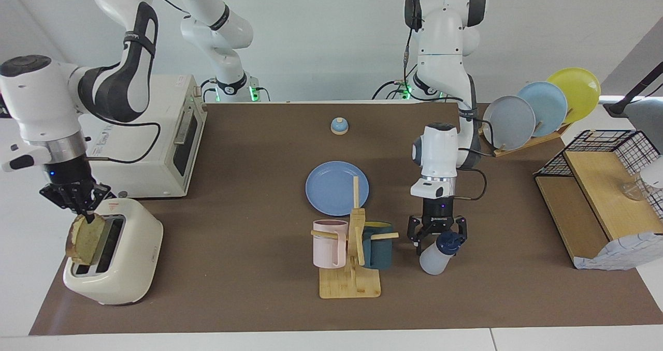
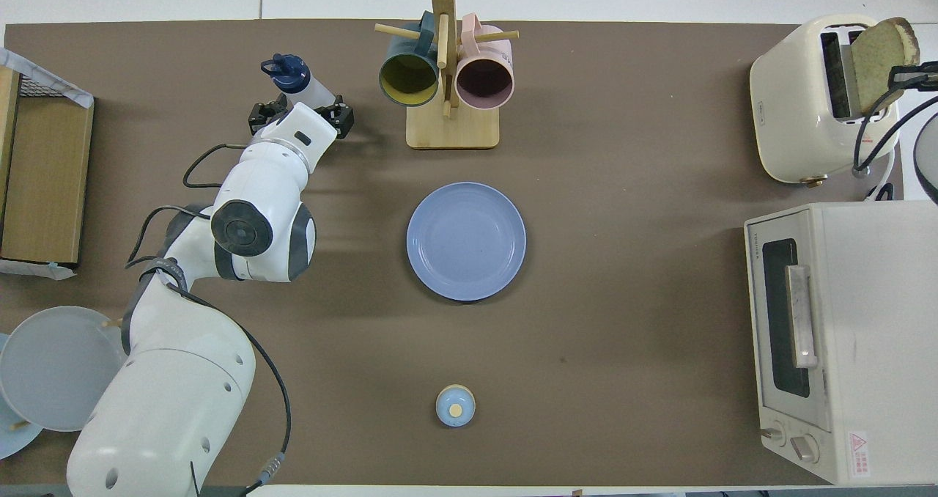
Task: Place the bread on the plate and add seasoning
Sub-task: 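Reach the left gripper to the shaker bottle and grasp it, then pull the bread slice from the toaster with the right gripper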
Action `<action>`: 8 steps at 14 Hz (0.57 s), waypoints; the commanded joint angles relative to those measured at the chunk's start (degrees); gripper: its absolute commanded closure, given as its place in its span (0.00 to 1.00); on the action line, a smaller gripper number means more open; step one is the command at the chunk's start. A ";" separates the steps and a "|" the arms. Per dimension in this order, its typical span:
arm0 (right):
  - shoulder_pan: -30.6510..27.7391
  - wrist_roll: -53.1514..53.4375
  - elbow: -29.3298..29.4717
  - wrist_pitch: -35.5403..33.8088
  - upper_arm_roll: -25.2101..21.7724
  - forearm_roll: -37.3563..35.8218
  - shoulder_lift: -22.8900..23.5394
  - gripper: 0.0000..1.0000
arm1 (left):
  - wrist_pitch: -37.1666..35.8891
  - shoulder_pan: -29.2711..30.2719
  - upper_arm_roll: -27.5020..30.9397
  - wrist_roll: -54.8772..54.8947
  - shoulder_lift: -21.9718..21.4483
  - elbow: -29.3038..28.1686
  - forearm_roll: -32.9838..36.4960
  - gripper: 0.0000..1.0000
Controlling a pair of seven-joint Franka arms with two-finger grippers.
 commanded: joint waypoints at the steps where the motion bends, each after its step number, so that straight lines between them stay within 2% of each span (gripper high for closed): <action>1: 0.50 -1.96 5.79 -10.80 0.79 0.39 -2.01 1.00 | -2.23 -0.20 0.60 -0.01 0.86 1.68 -1.01 0.00; 3: 2.96 -2.13 8.70 -20.21 0.70 0.21 -3.60 1.00 | -2.23 -0.20 0.60 -0.01 0.77 1.68 -1.01 0.00; 6: 3.49 -1.17 8.71 -28.31 2.27 1.34 -5.98 1.00 | -2.32 -0.20 0.60 -0.01 0.77 1.68 -0.92 0.00; 7: 3.75 0.22 8.28 -28.77 4.20 0.91 -6.41 1.00 | -2.75 -0.20 0.60 0.16 0.77 1.68 -0.84 0.12; 8: 5.06 0.15 8.18 -29.03 5.17 0.47 -6.68 1.00 | -4.24 -0.20 0.60 0.51 0.69 1.68 -0.66 0.59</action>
